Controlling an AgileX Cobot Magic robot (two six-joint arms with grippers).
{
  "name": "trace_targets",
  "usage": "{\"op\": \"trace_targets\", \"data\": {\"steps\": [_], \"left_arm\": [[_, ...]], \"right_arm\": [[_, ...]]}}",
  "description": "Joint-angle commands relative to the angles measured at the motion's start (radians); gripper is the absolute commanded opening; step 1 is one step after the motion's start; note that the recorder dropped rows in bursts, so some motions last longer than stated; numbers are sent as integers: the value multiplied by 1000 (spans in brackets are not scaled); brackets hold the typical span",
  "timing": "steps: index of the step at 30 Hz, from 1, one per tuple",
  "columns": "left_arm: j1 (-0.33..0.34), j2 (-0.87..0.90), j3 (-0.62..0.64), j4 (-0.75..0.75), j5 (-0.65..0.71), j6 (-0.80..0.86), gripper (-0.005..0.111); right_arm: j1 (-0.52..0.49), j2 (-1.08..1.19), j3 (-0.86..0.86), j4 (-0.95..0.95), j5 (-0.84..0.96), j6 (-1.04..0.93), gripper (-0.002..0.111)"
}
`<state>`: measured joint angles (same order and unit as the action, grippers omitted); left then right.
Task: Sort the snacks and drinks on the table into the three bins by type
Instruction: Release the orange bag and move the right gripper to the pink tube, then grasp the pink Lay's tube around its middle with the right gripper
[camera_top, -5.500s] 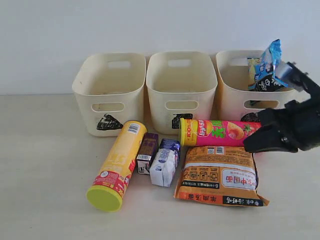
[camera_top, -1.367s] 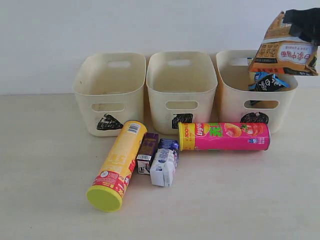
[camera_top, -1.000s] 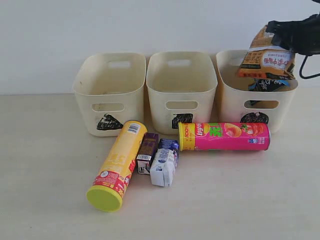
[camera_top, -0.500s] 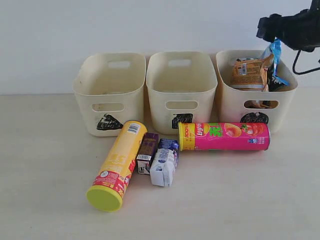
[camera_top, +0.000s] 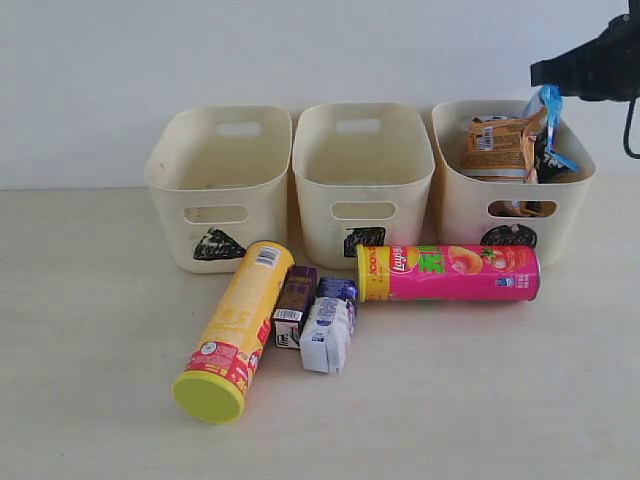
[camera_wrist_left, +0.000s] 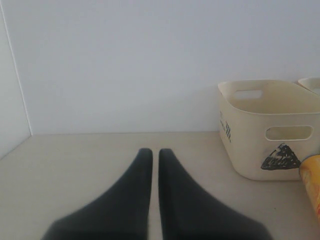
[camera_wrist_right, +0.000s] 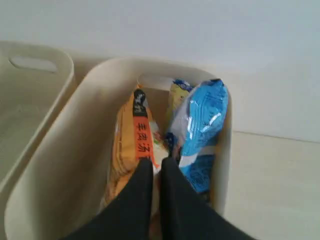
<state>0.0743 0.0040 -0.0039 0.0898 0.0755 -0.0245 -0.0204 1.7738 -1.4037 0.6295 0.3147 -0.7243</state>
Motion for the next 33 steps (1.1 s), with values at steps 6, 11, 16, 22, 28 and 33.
{"op": "trace_targets", "data": {"steps": [6,11,16,22,28,33], "left_arm": [[-5,-4,4,4,-7,0,4],[-5,-4,4,4,-7,0,4],[-5,-4,4,4,-7,0,4],[-5,-4,4,4,-7,0,4],[-5,-4,4,4,-7,0,4],[-5,-4,4,4,-7,0,4]], "right_arm": [[0,-18,2,-959,292,732,1],[35,-18,-43,-1081,540,716,1],[130,-18,-54,-1081,768,495,1],[247,-18,-54,-1009,863,407,1],[340,-18,-54,-807,886,291,1],[400,-18,-54,-707,889,249,1]]}}
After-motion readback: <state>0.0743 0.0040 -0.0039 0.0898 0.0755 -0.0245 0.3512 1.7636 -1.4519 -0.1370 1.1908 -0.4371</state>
